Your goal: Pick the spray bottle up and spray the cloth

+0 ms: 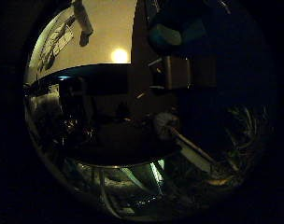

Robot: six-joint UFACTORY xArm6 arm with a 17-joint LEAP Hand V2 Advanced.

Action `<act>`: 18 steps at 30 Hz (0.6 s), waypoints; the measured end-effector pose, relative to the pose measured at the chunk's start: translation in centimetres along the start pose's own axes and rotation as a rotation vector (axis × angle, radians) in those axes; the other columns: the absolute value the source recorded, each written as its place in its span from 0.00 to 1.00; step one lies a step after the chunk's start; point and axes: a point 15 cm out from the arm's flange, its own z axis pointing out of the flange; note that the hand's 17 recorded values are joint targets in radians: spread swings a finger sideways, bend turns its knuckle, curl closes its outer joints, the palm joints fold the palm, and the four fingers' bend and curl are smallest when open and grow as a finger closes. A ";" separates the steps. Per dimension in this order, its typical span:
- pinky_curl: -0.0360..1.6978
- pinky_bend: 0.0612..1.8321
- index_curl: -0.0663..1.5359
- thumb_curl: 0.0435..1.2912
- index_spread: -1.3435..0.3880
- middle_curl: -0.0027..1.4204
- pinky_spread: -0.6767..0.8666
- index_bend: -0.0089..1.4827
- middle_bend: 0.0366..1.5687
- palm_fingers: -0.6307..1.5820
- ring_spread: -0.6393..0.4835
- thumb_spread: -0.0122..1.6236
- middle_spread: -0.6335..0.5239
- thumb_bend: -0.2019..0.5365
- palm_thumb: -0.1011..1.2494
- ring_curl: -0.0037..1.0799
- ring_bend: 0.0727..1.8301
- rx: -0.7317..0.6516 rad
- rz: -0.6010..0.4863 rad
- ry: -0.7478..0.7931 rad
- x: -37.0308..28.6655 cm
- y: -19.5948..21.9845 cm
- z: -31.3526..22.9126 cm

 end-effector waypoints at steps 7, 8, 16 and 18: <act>0.15 0.18 0.23 0.21 0.57 0.26 0.67 0.12 0.16 0.40 0.70 0.62 0.53 0.24 0.60 0.21 0.19 0.003 0.002 0.009 -0.2 0.2 -0.4; 0.15 0.18 0.23 0.21 0.57 0.26 0.67 0.12 0.16 0.40 0.70 0.62 0.53 0.24 0.60 0.21 0.18 0.004 0.001 0.011 -0.2 0.1 -0.5; 0.16 0.17 0.22 0.21 0.57 0.26 0.67 0.11 0.16 0.41 0.70 0.63 0.53 0.24 0.57 0.22 0.19 0.064 0.026 -0.003 -0.7 -1.3 -0.8; 0.16 0.18 0.22 0.21 0.58 0.26 0.67 0.11 0.16 0.41 0.70 0.63 0.53 0.24 0.57 0.22 0.19 0.105 0.048 -0.020 -0.9 -2.2 -0.7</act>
